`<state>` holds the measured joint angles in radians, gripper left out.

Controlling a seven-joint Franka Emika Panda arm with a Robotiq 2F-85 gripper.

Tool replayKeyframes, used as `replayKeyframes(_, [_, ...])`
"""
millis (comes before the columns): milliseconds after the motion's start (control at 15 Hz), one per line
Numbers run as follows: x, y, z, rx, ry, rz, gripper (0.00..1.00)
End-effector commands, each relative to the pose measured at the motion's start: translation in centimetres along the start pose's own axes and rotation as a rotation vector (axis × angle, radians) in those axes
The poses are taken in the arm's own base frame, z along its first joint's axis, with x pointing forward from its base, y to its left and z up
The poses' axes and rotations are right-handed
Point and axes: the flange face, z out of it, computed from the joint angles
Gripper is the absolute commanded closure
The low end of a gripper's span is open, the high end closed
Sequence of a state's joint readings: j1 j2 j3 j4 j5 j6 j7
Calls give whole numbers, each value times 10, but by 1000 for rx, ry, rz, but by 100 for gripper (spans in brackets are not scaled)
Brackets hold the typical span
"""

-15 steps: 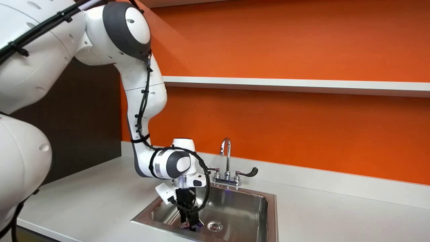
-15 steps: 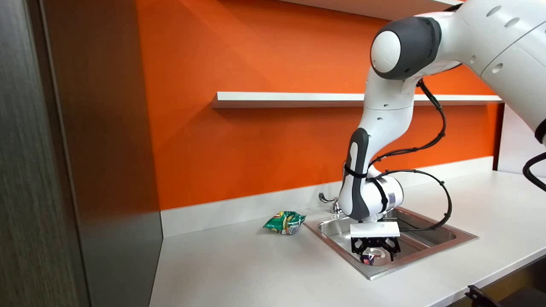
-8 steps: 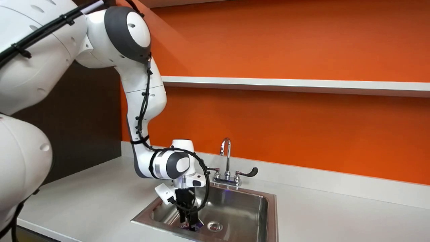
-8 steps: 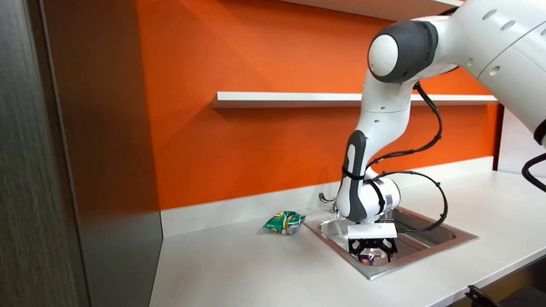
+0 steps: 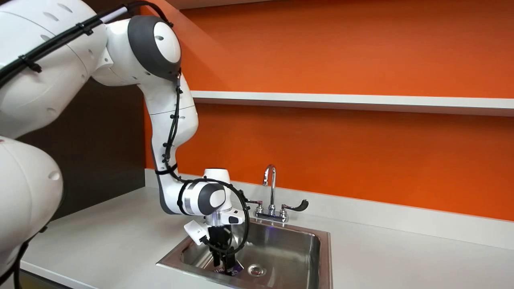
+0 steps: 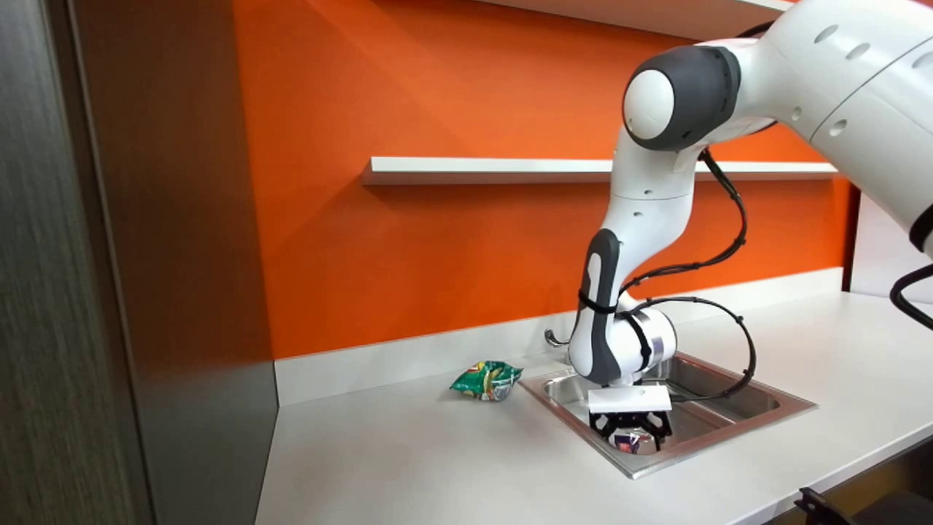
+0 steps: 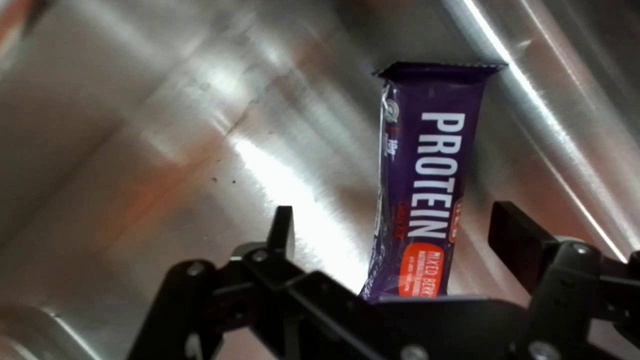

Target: Remove the purple packet from the sink and place it on the left side of the counter.

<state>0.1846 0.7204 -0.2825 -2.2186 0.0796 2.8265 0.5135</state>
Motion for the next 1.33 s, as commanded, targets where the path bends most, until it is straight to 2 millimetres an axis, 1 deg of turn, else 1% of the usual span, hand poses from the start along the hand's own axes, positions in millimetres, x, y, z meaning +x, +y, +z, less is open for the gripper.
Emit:
replayKeyframes(0, [2, -6, 1, 6, 3, 10, 0])
replayKeyframes(467, [2, -6, 6, 2, -4, 8, 0])
replayKeyframes(533, [2, -6, 7, 2, -3, 7, 25])
replayKeyframes(600, [2, -6, 7, 2, -2, 6, 28])
replayKeyframes(667, [2, -6, 6, 3, -2, 5, 35])
replayKeyframes(867, [2, -6, 6, 6, -1, 4, 60])
replayKeyframes(1133, [3, -7, 6, 9, -2, 4, 90])
replayKeyframes(1267, [3, -7, 7, 11, -5, 5, 92])
